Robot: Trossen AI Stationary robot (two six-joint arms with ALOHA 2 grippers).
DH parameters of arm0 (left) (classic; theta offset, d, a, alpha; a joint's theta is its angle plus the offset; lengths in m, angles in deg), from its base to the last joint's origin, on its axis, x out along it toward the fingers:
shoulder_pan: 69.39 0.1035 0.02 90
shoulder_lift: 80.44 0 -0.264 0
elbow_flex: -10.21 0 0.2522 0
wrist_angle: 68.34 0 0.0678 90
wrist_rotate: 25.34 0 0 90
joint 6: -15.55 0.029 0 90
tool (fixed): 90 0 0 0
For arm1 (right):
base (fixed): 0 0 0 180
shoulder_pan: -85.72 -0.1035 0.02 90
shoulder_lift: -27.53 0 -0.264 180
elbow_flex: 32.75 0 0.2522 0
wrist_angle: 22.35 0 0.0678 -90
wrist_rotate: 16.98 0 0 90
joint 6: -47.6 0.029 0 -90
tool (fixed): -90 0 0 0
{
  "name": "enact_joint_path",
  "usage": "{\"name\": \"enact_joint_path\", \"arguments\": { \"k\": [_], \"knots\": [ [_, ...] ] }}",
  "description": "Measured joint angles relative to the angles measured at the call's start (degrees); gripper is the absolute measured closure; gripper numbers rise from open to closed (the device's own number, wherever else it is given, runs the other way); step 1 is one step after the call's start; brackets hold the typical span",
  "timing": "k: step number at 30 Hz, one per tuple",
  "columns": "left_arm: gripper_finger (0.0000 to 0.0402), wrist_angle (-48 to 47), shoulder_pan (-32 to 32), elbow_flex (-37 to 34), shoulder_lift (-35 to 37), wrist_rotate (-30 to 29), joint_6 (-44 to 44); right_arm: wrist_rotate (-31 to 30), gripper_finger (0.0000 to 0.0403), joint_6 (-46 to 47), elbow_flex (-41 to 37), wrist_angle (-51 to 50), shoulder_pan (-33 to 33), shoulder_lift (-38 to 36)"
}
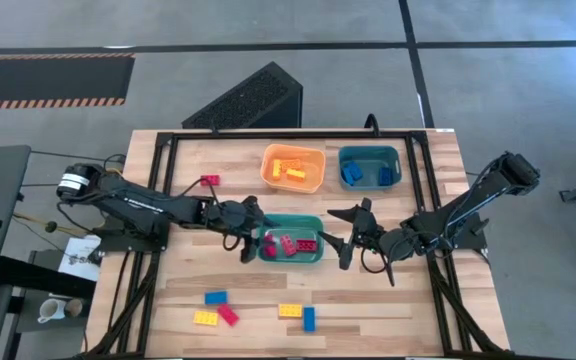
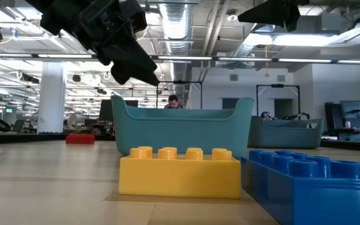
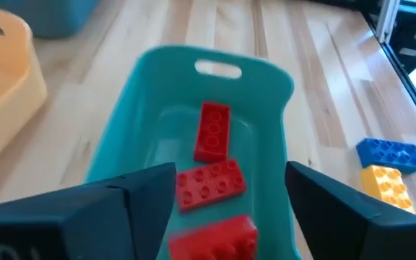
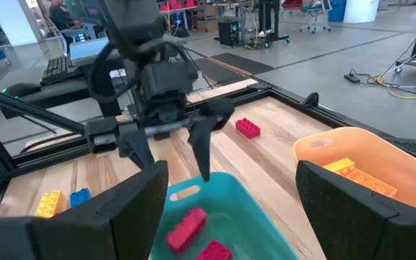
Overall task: Sort & place blocks by color
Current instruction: Put the yellow game piece into the yellow bin
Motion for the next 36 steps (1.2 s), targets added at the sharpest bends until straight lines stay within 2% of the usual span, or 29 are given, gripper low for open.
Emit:
{"name": "enact_joint_path", "arguments": {
  "k": [4, 9, 20, 28, 36],
  "knots": [
    [0.0156, 0.0, 0.0, 0.6, 3.2, -1.9, 2.2, 0.0, 0.0078, 2.1, 0.0, 0.1, 0.0, 0.0],
    [0.0176, 3.2, -0.2, 0.3, 10.4, -3.1, 5.9, 0.5, 0.0078, -0.3, 0.0, 2.5, -1.4, 0.0],
    [0.0213, 14.6, -1.3, -7.5, 22.2, -3.1, 10.7, 0.2, 0.0078, 3.9, 0.0, 2.3, -2.3, 0.9],
    [0.0214, 16.9, -2.4, -13.3, 26.5, -3.0, 7.9, 0.0, 0.0078, 4.5, 0.0, 2.7, -1.1, 1.4],
    [0.0214, 16.7, -3.8, -14.2, 27.3, -3.3, 7.7, 0.5, 0.0078, 4.4, 0.0, 2.1, 0.2, 1.5]
  ]
}}
